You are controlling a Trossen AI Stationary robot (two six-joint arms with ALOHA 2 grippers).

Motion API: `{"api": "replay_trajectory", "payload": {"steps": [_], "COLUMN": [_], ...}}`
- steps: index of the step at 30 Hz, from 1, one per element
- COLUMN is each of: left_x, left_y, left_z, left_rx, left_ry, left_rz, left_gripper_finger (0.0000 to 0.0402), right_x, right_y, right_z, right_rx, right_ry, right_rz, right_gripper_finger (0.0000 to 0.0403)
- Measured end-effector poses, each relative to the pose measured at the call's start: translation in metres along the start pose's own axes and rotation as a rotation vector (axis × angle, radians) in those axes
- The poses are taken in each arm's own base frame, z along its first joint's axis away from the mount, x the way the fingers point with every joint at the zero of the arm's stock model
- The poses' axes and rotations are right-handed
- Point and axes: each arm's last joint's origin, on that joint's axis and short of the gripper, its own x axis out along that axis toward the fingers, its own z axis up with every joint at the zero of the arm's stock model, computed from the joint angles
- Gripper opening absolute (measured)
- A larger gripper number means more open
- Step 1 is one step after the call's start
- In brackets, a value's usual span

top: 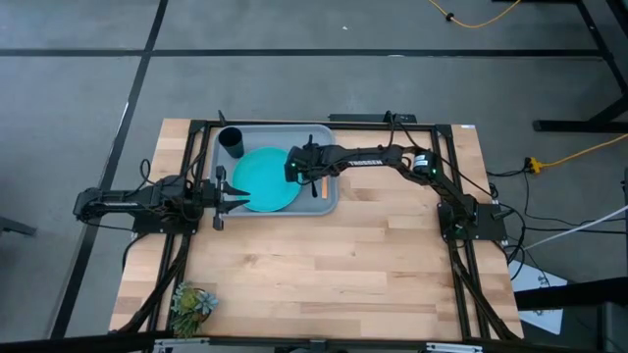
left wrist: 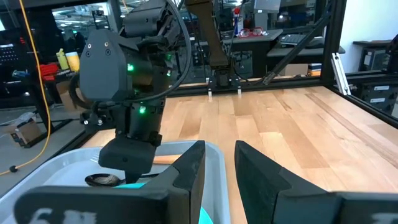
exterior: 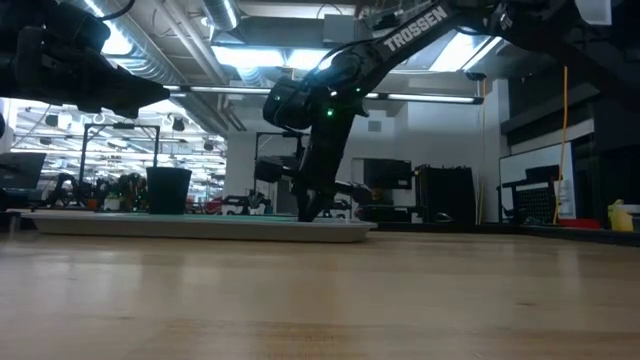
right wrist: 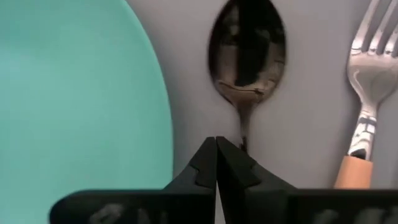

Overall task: Pick and place plate/cup/fork/spoon on tray
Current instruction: Put the black spoon on the serving tray left beside the yellow fork

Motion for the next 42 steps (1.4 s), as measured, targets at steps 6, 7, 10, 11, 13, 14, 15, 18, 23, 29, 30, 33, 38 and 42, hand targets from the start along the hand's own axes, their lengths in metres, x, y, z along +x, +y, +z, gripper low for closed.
{"api": "replay_trajectory", "payload": {"steps": [6,7,10,11,13,14,15,18,23,29,30,33,38,42], "left_x": [0.0,0.0,0.0,0.0,0.0,0.0,0.0,0.0,0.0,0.0,0.0,0.0,0.0,0.0], "left_y": [0.0,0.0,0.0,0.0,0.0,0.0,0.0,0.0,0.0,0.0,0.0,0.0,0.0,0.0], "left_z": [0.0,-0.0001,-0.0001,-0.0001,0.0,-0.0001,-0.0001,-0.0001,-0.0001,0.0,-0.0001,-0.0001,-0.0001,-0.0001], "left_rx": [0.0,0.0,0.0,0.0,0.0,0.0,0.0,0.0,0.0,0.0,0.0,0.0,0.0,0.0], "left_ry": [0.0,0.0,0.0,0.0,0.0,0.0,0.0,0.0,0.0,0.0,0.0,0.0,0.0,0.0], "left_rz": [0.0,0.0,0.0,0.0,0.0,0.0,0.0,0.0,0.0,0.0,0.0,0.0,0.0,0.0], "left_gripper_finger": [0.008,0.008,0.008,0.008,0.008,0.008,0.008,0.008,0.008,0.008,0.008,0.008,0.008,0.008], "right_x": [0.0023,0.0023,0.0022,0.0024,0.0027,0.0027,0.003,0.0032,0.0033,0.0032,0.0032,0.0032,0.0031,0.0027], "right_y": [0.0,0.0,-0.0001,-0.0005,-0.001,-0.0012,-0.0016,-0.002,-0.0023,-0.0029,-0.0032,-0.0045,-0.0062,-0.0062], "right_z": [0.0003,0.0003,0.0006,0.0014,0.0024,0.0027,0.0031,0.0038,0.004,0.0047,0.005,0.0046,0.0041,0.0049], "right_rx": [0.002,0.002,0.002,0.004,0.006,0.006,0.006,0.006,0.006,0.005,0.006,0.004,0.017,0.018], "right_ry": [-0.004,-0.008,-0.022,-0.023,-0.026,-0.029,-0.04,-0.066,-0.076,-0.097,-0.098,-0.102,-0.107,-0.128], "right_rz": [0.002,0.0,-0.007,-0.008,-0.01,-0.012,-0.018,-0.032,-0.038,-0.052,-0.054,-0.071,-0.091,-0.097], "right_gripper_finger": [0.0005,0.0005,0.0005,0.0005,0.0005,0.0005,0.0005,0.0005,0.0005,0.0005,0.0005,0.0005,0.0005,0.0005]}}
